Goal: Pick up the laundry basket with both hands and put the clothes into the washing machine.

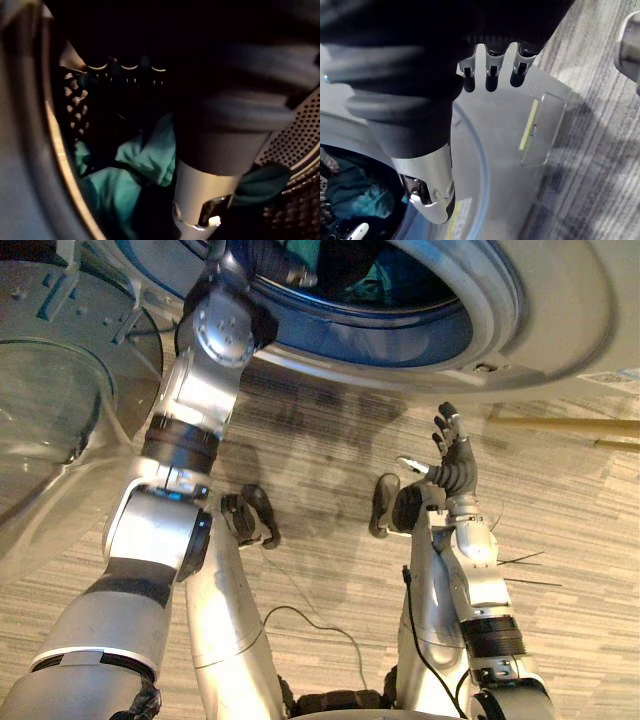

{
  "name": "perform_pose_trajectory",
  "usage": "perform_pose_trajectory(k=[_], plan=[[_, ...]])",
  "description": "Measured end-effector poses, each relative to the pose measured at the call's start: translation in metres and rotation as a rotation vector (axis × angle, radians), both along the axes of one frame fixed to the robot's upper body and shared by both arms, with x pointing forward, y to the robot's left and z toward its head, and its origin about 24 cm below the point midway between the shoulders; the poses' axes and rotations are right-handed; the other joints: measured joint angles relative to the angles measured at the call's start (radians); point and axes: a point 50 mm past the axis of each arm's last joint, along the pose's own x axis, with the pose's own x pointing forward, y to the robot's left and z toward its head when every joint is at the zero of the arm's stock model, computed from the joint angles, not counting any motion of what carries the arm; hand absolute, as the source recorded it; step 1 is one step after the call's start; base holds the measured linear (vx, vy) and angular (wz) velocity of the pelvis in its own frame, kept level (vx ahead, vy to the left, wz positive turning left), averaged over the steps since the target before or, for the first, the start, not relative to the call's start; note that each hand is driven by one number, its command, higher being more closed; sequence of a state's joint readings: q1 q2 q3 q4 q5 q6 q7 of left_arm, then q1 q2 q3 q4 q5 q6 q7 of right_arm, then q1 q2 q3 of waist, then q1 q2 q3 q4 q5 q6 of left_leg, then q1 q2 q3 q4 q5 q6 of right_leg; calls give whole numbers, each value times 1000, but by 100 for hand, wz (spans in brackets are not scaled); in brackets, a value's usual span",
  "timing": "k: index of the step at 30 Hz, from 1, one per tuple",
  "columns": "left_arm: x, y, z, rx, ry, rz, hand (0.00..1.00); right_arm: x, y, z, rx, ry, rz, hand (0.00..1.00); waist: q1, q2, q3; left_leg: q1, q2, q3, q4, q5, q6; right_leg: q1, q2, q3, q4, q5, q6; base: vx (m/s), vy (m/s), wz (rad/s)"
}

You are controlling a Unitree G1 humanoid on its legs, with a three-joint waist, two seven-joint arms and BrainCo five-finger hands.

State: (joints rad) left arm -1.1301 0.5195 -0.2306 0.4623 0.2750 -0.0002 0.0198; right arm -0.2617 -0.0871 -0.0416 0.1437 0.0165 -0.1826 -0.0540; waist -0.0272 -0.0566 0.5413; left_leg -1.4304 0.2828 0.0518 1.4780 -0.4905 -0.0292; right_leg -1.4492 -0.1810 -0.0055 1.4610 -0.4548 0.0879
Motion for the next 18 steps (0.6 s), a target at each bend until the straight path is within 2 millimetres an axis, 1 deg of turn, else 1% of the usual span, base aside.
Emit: perform_pose_trajectory(k=[4, 5, 6, 7, 8, 9, 10, 11, 12, 13, 14, 15, 16, 17, 18], plan=[[-12, 16, -16, -79, 3, -24, 0, -6, 0, -14, -10, 59, 8, 0, 7, 4, -3, 55, 0, -3, -55, 13, -15, 59, 3, -21, -50, 5, -9, 38, -36, 1], [-15, 20, -26, -136, 7, -26, 0, -8, -1, -18, -22, 75, 2, 0, 11, 13, -9, 73, -1, -9, -70, 15, -19, 83, 4, -26, -64, 5, -9, 36, -41, 6], [-18, 21, -38, -208, 12, -31, 0, -9, -1, -21, -32, 86, -1, 0, 15, 13, -10, 101, -1, -5, -86, 17, -23, 107, 5, -29, -75, 5, -9, 32, -46, 6], [-19, 22, -45, -254, 16, -32, 0, -9, -1, -22, -38, 90, 0, 0, 16, 17, -13, 113, -1, -6, -93, 18, -24, 120, 6, -30, -83, 3, -13, 28, -52, 6], [-21, 24, -63, -349, 36, -20, 0, -10, -1, -25, -46, 100, -3, 0, 17, 33, -27, 132, -1, -13, -109, 20, -27, 148, 6, -39, -100, 2, -14, 25, -49, 5], [-22, 23, -75, -403, 54, -13, 0, -10, -2, -26, -49, 106, -6, 0, 18, 38, -31, 152, -1, -13, -120, 21, -29, 168, 6, -44, -110, 2, -15, 33, -84, 7], [-27, 17, -120, -549, 149, 9, 0, -14, -2, -36, -55, 142, -15, 0, 24, 42, -84, 193, -2, 1, -165, 25, -36, 201, 6, -48, -146, 0, -19, 24, -67, 6], [-31, 15, -137, -596, 185, 16, 0, -16, -3, -39, -55, 154, -21, 0, 31, 46, -102, 211, -3, 4, -186, 27, -37, 218, 5, -48, -162, 1, -22, 47, -72, 6], [-37, 10, -158, -663, 234, 15, 0, -19, -4, -43, -52, 167, -33, 0, 39, 48, -105, 258, -4, 8, -217, 36, -41, 264, 2, -52, -190, 3, -24, 104, -73, 8], [-48, 4, -190, -747, 315, 18, 0, -25, -6, -52, -46, 201, -47, 0, 45, 48, -105, 340, -6, 15, -267, 44, -49, 342, 2, -64, -232, 5, -28, 132, -97, 11], [-55, 2, -205, -783, 354, 22, 0, -27, -6, -58, -45, 221, -50, 0, 46, 47, -106, 382, -7, 18, -295, 51, -53, 385, 0, -71, -255, 6, -29, 150, -116, 19], [-68, 0, -231, -843, 428, 40, 0, -34, -9, -70, -43, 269, -61, 0, 45, 47, -122, 457, -14, 22, -354, 64, -62, 461, -3, -87, -306, 8, -33, 80, -67, 22], [-75, -1, -242, -872, 460, 42, 0, -38, -11, -76, -43, 294, -71, 0, 45, 47, -137, 488, -21, 26, -387, 74, -65, 495, -7, -96, -333, 11, -37, 148, -96, 29], [-89, -3, -264, -918, 519, 53, 0, -48, -15, -89, -41, 348, -94, 0, 46, 47, -164, 561, -26, 34, -457, 94, -69, 569, -10, -113, -393, 22, -42, 170, -83, 25], [-99, -2, -284, -954, 582, 72, 0, -54, -18, -101, -40, 399, -111, 0, 46, 47, -170, 654, -33, 42, -536, 115, -74, 661, -10, -128, -463, 36, -44, 202, -94, 24]])
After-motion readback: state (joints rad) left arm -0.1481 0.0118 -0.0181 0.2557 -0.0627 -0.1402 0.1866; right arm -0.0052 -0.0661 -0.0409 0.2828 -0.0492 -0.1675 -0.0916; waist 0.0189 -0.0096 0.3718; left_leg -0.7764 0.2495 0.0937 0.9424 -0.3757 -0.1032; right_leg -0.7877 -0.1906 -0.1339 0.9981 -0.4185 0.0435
